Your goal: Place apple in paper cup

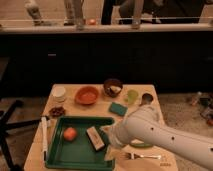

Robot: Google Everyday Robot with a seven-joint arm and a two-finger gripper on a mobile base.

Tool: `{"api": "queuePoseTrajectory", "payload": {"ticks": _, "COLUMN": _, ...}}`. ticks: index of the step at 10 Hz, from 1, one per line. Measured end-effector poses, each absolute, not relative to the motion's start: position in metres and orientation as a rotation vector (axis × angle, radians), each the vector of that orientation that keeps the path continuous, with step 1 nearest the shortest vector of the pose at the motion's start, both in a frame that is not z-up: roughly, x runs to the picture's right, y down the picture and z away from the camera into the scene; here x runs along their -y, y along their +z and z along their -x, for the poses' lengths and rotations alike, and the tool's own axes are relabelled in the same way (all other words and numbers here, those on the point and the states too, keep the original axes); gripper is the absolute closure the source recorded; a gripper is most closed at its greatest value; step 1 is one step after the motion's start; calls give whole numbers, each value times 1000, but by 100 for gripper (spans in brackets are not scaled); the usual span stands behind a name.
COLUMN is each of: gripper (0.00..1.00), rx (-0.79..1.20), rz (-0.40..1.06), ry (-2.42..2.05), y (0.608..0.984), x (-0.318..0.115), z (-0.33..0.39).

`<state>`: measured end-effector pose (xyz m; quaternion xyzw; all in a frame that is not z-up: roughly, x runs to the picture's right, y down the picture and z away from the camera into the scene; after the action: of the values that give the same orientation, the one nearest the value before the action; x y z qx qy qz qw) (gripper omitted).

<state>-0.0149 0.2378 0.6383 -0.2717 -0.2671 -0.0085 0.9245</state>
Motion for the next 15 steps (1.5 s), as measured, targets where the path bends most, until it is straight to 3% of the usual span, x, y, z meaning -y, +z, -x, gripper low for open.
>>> {"api": "queuePoseTrajectory", "payload": {"ticks": 6, "gripper": 20, "rx": 566, "rz": 613, "ry": -9, "y": 663, "x": -240, "z": 87}}
{"api": "queuePoseTrajectory", "payload": {"ticks": 15, "gripper": 20, "rx": 580, "rz": 606, "ry": 18, "y": 670, "x": -237, "z": 91}}
